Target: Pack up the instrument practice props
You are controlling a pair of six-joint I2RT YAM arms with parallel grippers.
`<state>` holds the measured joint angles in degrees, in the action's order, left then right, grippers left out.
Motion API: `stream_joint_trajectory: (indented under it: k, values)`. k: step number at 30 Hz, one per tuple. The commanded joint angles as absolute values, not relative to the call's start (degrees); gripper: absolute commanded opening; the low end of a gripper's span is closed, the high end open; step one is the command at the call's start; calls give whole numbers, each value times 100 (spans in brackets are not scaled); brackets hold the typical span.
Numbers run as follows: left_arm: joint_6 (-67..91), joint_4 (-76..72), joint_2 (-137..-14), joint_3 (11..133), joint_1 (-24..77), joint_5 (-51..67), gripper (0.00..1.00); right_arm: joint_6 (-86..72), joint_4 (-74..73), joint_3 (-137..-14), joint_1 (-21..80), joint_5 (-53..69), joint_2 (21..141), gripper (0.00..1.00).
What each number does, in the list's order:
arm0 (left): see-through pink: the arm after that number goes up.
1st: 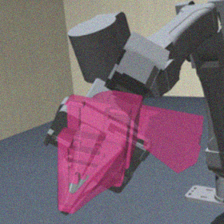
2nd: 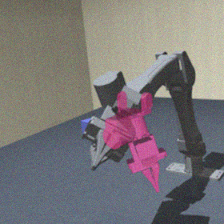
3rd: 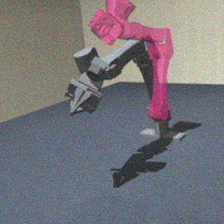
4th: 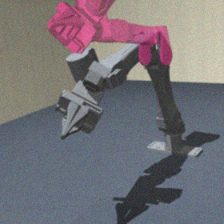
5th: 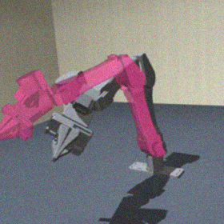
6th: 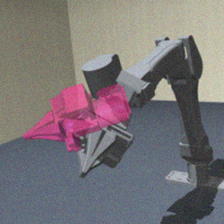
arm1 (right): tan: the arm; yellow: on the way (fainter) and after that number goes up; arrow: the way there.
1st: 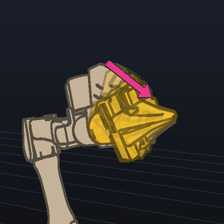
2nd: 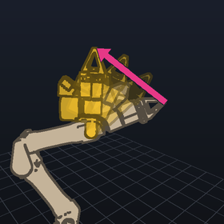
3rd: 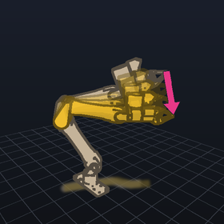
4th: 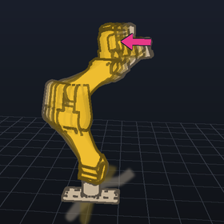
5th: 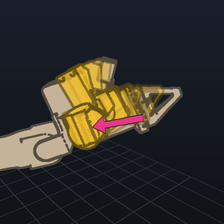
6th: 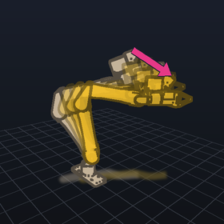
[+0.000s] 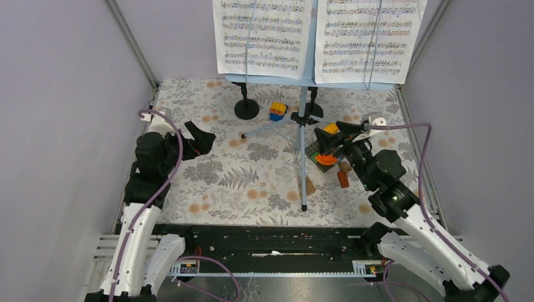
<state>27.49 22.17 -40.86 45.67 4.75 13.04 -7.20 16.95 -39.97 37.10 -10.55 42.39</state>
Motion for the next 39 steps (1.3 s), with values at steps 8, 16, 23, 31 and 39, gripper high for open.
stream_joint_trajectory:
  k: [8, 16, 23, 31, 39]
  values:
    - [2527, 3607, -4214, 7210, 439, 1394, 98, -1898, -2509, -5699, 3700, -1606, 3098, 82]
    - [2336, 4162, -4947, 9228, 439, 2797, 94, -1890, -4099, -7798, 3700, -865, 3589, 81]
    - [2774, 3975, -5879, 10709, 675, 3534, 92, -2098, -4500, -9495, 3701, -898, 4266, 80]
    - [2200, 4263, -7279, 12809, 2675, 2648, 89, -1781, -4681, -10995, 3705, -770, 5275, 80]
    - [1913, 4297, -8679, 14110, 4480, 1584, 88, -1508, -4637, -11814, 3703, -1234, 5916, 79]
